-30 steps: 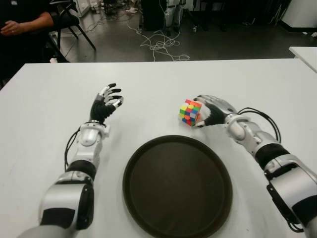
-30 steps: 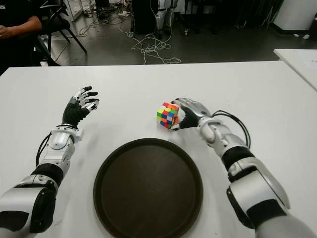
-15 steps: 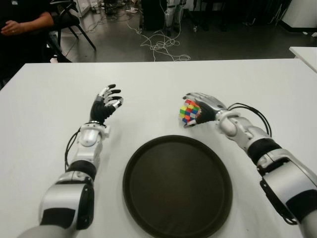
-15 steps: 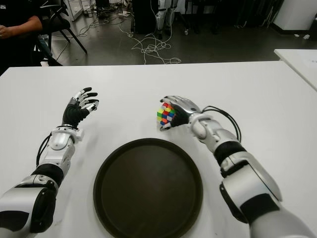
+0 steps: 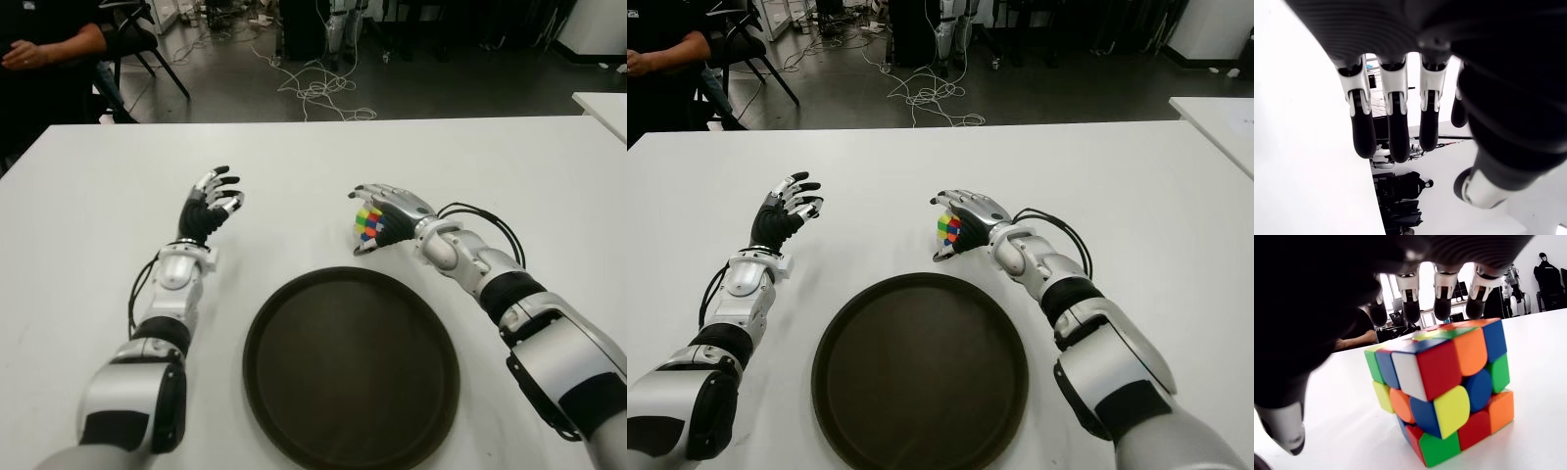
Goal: Pick up the Rubik's Cube and put it in the plate
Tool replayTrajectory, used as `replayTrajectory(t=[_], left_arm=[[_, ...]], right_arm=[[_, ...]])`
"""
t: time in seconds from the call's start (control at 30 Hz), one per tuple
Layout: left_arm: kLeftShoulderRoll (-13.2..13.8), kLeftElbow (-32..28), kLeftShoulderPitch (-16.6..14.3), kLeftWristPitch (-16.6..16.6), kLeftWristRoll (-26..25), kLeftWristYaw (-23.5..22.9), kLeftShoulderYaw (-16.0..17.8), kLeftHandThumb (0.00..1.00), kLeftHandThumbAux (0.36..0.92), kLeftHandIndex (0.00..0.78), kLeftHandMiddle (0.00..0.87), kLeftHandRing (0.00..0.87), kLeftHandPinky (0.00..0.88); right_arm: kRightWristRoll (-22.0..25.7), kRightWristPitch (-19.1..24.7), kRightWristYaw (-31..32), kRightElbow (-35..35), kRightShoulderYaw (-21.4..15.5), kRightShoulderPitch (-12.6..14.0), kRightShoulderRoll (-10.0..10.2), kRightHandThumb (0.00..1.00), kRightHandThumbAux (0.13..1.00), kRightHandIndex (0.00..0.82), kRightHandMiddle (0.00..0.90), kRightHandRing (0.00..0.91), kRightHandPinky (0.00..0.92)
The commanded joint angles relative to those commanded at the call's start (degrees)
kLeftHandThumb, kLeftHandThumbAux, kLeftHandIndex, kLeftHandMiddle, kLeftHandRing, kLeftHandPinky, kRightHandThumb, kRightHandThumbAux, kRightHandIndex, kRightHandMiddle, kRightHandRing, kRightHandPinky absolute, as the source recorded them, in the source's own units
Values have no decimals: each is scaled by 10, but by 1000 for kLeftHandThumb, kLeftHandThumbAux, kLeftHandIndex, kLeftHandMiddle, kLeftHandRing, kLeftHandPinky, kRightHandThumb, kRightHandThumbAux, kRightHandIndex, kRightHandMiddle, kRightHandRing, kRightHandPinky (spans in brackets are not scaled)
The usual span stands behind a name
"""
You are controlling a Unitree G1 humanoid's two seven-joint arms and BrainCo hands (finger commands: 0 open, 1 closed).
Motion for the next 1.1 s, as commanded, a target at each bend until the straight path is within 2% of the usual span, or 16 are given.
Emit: replayTrajectory(t=[0.23,0.57,1.1], left_arm=[[0,0,0,3,1,2,-1,106,788,176,256,284,352],[-1,0,0,3,2,4,-1,128,775,177,256,284,350],[0,-2,2,0,0,0,-1,105,783,176,261,284,348]], right_arm=[[-5,-3,-3,-3,6,0,0,0,646,0,0,0,0],[-8,-1,-6,-4,13,0,0,0,699,0,0,0,0],[0,6,-31,8,7,8,-1,0,693,0,0,0,0]])
